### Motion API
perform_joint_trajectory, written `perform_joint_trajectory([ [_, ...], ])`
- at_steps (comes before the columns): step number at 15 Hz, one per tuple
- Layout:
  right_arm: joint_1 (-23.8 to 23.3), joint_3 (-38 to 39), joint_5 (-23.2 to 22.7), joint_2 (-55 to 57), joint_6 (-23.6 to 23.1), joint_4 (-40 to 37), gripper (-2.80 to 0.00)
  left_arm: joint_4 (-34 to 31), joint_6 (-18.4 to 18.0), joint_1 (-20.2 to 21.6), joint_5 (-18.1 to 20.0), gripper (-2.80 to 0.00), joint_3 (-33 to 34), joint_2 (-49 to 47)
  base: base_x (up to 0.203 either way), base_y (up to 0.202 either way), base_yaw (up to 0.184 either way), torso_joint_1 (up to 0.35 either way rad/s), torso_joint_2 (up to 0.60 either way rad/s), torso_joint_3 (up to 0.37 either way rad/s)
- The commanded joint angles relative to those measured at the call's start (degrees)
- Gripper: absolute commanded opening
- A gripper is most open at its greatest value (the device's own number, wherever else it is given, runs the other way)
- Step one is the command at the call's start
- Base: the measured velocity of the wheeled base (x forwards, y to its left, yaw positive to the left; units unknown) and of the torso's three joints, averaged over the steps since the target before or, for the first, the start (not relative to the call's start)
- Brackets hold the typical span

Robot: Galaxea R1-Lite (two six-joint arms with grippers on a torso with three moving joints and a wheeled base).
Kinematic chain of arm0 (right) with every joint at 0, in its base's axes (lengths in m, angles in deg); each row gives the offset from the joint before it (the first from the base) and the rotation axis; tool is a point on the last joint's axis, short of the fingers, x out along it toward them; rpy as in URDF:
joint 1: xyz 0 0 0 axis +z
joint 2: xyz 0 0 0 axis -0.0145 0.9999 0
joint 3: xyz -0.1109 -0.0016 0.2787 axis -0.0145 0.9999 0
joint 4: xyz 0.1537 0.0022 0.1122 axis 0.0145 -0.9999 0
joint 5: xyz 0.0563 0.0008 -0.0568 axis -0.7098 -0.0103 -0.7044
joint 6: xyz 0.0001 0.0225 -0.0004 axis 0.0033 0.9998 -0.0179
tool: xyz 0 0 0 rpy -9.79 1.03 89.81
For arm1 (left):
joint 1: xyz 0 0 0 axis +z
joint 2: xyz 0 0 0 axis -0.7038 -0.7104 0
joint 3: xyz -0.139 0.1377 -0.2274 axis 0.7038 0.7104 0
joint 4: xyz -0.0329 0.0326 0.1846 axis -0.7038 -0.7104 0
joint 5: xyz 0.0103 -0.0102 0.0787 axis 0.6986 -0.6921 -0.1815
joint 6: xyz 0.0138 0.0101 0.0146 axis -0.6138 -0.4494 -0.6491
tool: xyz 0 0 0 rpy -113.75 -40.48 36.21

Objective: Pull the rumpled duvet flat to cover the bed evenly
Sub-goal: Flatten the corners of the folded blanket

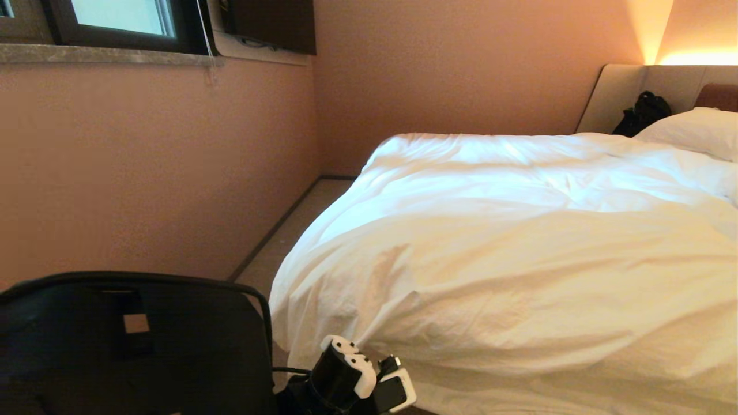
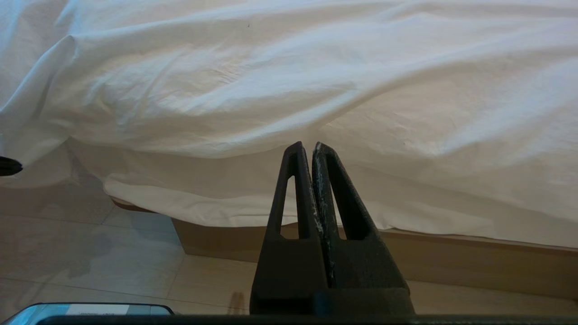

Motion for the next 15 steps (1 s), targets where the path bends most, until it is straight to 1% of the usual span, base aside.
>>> perform_joint_trajectory([
  [1, 0.02, 0.00, -0.04, 0.07, -0.04, -0.01, -2.80, 0.90, -0.18, -0.15, -0.03, 0.00, 0.08, -0.99, 0.000, 0.000, 0.000, 0.000, 0.00, 0.000],
  [4, 0.02, 0.00, -0.04, 0.07, -0.04, -0.01, -2.80, 3.74, -0.03, -0.60, -0.24, 0.00, -0.55, -3.40, 0.000, 0.000, 0.000, 0.000, 0.00, 0.000],
  [6, 0.02, 0.00, -0.04, 0.07, -0.13, -0.01, -2.80, 4.63, -0.03, -0.66, -2.23, 0.00, -1.06, -4.52, 0.000, 0.000, 0.000, 0.000, 0.00, 0.000],
  [8, 0.02, 0.00, -0.04, 0.07, -0.13, -0.01, -2.80, 5.60, -0.03, -0.69, -2.44, 0.00, -1.21, -5.56, 0.000, 0.000, 0.000, 0.000, 0.00, 0.000],
  [11, 0.02, 0.00, -0.04, 0.07, -0.04, -0.01, -2.80, 6.14, -0.03, -0.69, -2.57, 0.00, -1.84, -6.62, 0.000, 0.000, 0.000, 0.000, 0.00, 0.000],
  [13, 0.02, 0.00, -0.04, 0.07, -0.04, -0.01, -2.80, 6.44, -0.03, -0.69, -3.91, 0.00, -2.37, -7.35, 0.000, 0.000, 0.000, 0.000, 0.00, 0.000],
  [15, 0.02, 0.00, -0.04, 0.07, -0.04, -0.01, -2.80, 7.00, -0.03, -0.69, -4.15, 0.00, -2.41, -7.73, 0.000, 0.000, 0.000, 0.000, 0.00, 0.000],
])
